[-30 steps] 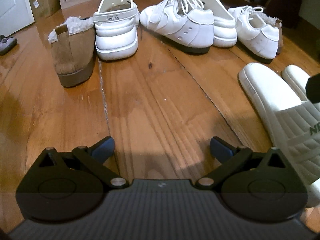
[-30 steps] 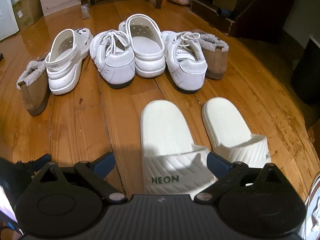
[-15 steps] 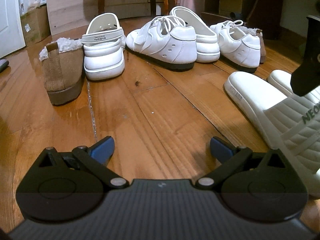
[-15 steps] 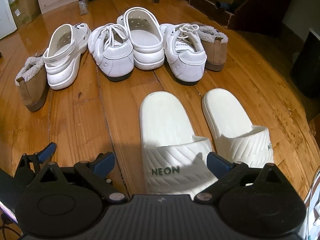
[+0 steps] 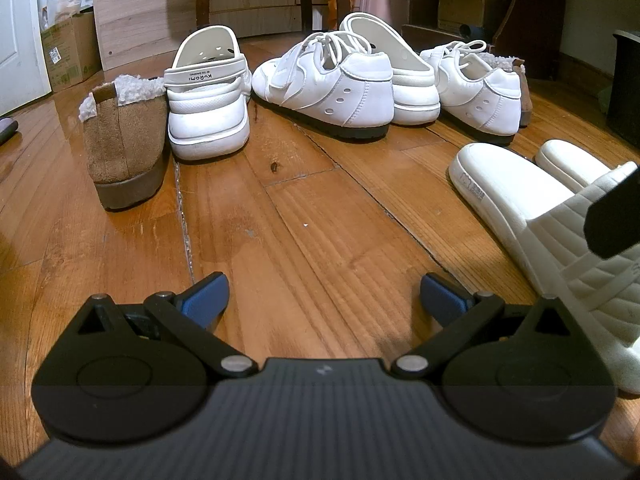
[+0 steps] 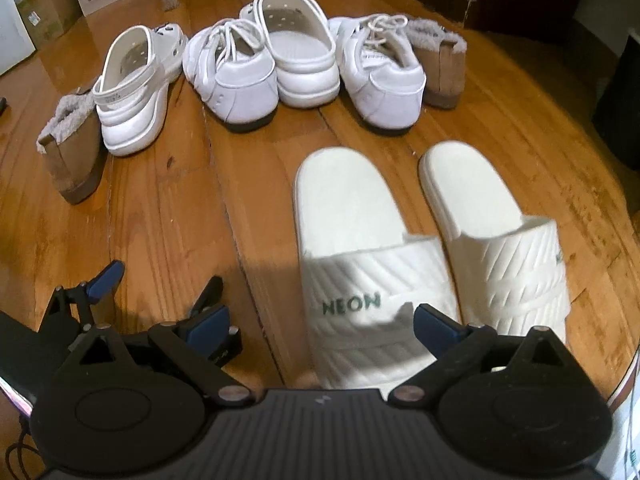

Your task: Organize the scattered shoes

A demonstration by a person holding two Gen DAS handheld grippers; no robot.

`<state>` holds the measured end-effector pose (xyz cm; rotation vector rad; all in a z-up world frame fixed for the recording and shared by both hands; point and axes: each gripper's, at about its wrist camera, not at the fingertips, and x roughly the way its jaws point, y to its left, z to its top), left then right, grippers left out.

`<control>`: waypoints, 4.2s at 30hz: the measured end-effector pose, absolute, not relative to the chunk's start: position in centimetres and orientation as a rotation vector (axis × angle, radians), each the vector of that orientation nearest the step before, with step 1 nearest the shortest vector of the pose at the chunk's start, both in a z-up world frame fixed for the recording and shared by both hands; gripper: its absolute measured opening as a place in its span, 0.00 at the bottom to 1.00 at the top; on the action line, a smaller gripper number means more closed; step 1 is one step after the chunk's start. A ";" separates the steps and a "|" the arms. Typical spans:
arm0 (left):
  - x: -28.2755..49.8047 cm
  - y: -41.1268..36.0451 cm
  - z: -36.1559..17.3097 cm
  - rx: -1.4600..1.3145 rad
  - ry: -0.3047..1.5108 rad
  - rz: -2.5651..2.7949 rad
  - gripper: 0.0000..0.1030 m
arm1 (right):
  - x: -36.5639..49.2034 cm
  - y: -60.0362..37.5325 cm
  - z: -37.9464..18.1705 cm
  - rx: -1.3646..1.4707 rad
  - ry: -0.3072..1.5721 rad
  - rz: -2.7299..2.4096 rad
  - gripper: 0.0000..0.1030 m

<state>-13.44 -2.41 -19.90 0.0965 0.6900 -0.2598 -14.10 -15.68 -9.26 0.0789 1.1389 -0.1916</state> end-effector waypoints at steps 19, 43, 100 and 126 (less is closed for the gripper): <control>-13.4 -2.4 -19.9 0.097 0.690 -0.260 1.00 | -14.5 -15.7 -9.7 0.109 1.168 -0.208 0.96; -13.5 -2.4 -19.9 0.097 0.690 -0.259 1.00 | -15.1 -17.5 -9.4 0.117 1.177 -0.269 0.96; -10.1 -8.1 -5.2 -0.060 1.220 -0.620 1.00 | 0.8 -27.7 -11.4 -0.003 1.843 0.038 0.88; -11.4 -10.3 -7.3 -0.008 1.179 -0.545 1.00 | -1.5 -30.2 -17.0 -0.374 2.005 -0.065 0.28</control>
